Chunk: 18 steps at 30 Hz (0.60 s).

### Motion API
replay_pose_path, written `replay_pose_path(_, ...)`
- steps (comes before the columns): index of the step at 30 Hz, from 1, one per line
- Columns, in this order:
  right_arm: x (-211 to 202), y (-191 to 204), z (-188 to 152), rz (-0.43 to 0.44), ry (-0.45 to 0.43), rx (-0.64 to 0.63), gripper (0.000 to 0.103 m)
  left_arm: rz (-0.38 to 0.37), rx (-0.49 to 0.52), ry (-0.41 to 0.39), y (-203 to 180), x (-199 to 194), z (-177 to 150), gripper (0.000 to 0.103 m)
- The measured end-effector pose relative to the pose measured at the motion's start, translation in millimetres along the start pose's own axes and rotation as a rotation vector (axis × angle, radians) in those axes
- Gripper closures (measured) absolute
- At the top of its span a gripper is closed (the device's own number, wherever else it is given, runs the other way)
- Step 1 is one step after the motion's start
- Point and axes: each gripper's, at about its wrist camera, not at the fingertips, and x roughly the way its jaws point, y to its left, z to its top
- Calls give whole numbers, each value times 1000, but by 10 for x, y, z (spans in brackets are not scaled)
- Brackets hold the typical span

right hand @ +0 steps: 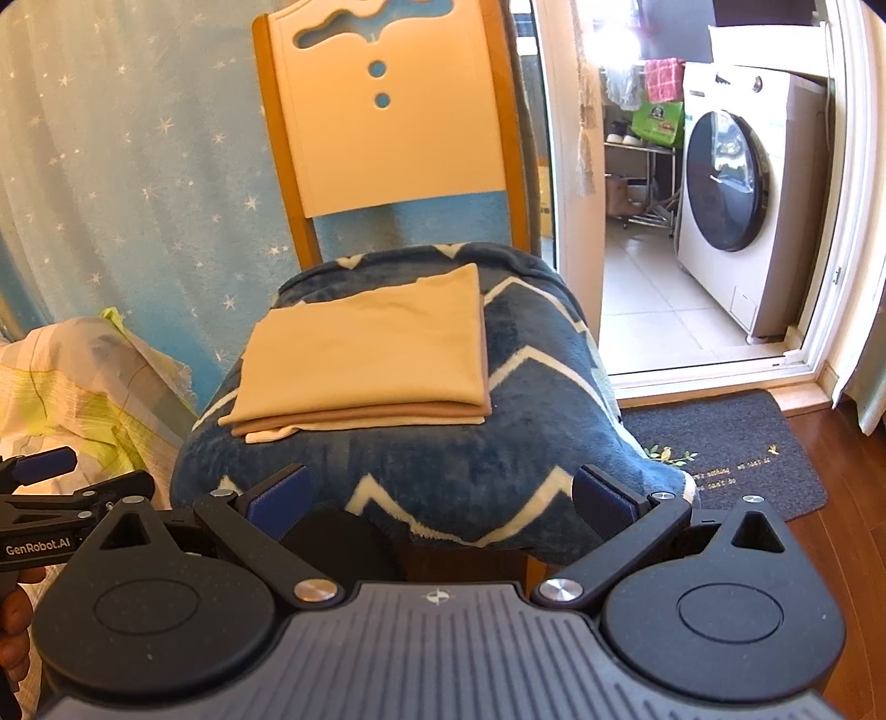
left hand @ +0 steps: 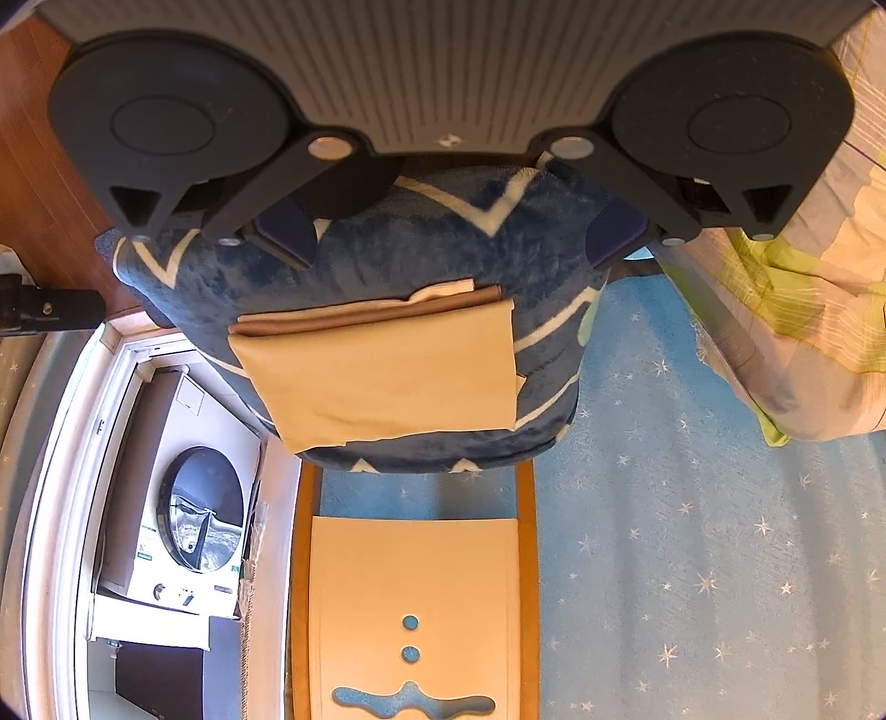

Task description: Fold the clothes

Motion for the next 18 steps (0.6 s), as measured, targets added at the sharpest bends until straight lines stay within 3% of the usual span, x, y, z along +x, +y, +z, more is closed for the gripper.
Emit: replay_pose_path(18,-121,-41,-125,23,-18,2,0,42,-8,23,-167,-119,-173,1)
